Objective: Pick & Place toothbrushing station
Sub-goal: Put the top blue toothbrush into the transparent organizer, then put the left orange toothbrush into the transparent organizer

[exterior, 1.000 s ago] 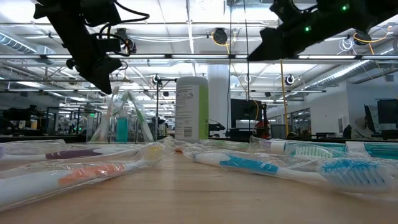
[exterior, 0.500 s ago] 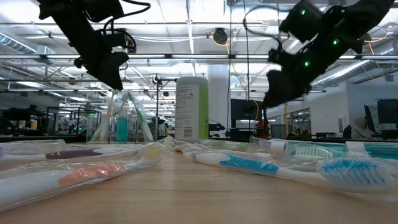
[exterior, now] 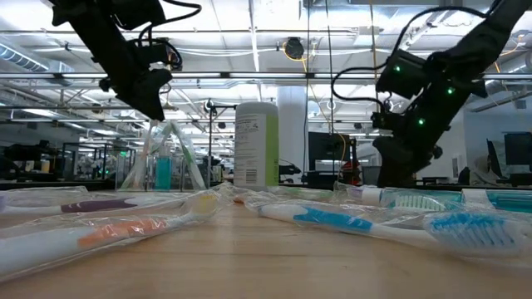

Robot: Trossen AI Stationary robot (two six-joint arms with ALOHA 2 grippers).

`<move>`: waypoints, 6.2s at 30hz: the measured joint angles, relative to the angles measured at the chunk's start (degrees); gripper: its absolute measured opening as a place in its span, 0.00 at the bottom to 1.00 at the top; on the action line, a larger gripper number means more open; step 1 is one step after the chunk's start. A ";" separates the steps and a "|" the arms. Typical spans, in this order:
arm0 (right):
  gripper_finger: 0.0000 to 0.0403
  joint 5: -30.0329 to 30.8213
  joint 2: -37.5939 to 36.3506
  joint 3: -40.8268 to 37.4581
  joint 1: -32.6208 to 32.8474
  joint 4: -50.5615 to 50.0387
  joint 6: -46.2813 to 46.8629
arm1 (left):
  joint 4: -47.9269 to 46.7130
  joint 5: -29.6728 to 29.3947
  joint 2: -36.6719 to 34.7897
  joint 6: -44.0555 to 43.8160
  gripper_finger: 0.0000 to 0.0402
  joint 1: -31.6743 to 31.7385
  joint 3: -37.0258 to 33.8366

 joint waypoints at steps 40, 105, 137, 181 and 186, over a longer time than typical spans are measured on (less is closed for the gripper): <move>0.00 -27.13 2.11 -4.31 11.88 74.07 -8.19 | 36.78 30.41 4.24 19.11 0.32 -3.51 0.20; 0.49 -11.02 22.27 14.02 16.79 59.09 -15.51 | 30.48 2.86 -1.66 17.46 0.05 6.16 0.00; 0.49 -11.02 22.27 13.99 16.80 59.05 -15.51 | 23.94 1.63 8.29 19.19 0.51 11.05 0.00; 0.49 -11.04 22.25 13.97 15.42 58.28 -15.59 | 8.88 36.21 18.92 -46.58 0.53 -39.28 -7.61; 0.49 -11.06 22.25 13.97 14.63 58.25 -15.51 | 8.96 35.96 19.47 -43.38 0.47 -39.24 -7.63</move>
